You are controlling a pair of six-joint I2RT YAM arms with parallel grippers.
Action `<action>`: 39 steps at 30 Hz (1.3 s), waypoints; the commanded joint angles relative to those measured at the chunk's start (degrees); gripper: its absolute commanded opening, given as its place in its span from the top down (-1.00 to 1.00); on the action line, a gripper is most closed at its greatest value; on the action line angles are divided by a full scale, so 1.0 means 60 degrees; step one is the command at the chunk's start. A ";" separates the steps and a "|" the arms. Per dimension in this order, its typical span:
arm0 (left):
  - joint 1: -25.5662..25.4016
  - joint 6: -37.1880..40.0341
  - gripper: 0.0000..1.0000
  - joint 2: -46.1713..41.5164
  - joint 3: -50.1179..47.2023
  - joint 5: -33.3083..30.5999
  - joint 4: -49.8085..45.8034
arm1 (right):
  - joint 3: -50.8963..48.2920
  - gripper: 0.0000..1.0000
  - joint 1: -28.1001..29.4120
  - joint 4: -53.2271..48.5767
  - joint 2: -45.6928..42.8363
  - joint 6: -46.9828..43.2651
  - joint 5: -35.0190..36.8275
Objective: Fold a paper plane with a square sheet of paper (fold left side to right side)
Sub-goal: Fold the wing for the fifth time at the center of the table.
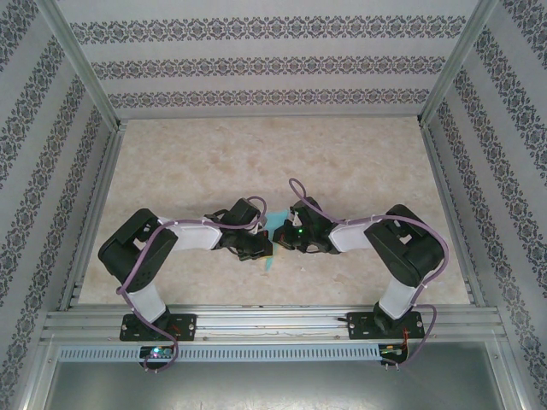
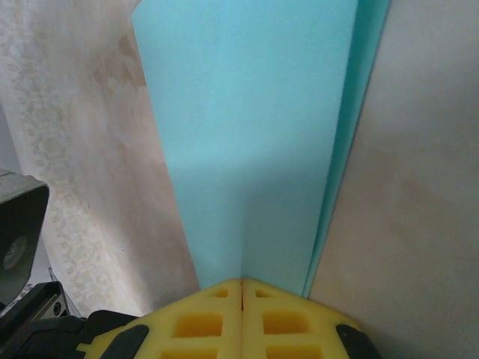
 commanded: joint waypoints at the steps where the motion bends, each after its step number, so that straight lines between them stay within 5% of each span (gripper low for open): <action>1: -0.0146 0.0098 0.89 -0.0273 -0.0239 -0.0607 -0.1588 | -0.0524 1.00 0.0131 -0.0768 0.0745 -0.0440 0.0630; 7: -0.0001 0.0255 0.76 -0.1629 0.0357 -0.0439 -0.2556 | -0.0716 1.00 0.0157 -0.0874 0.0904 -0.0704 0.0755; 13: 0.0074 -0.0467 0.86 -0.2298 -0.0189 0.0627 -0.1670 | -0.0595 1.00 0.0195 -0.0904 0.1003 -0.0744 0.0722; 23: -0.0160 -0.1165 0.95 -0.1412 -0.0542 0.1731 0.0187 | -0.0498 1.00 0.0293 -0.1181 0.1123 -0.0881 0.0840; 39: -0.0146 -0.0744 0.97 -0.0270 -0.0165 0.1712 0.0345 | -0.0452 1.00 0.0346 -0.1413 0.1133 -0.0933 0.0913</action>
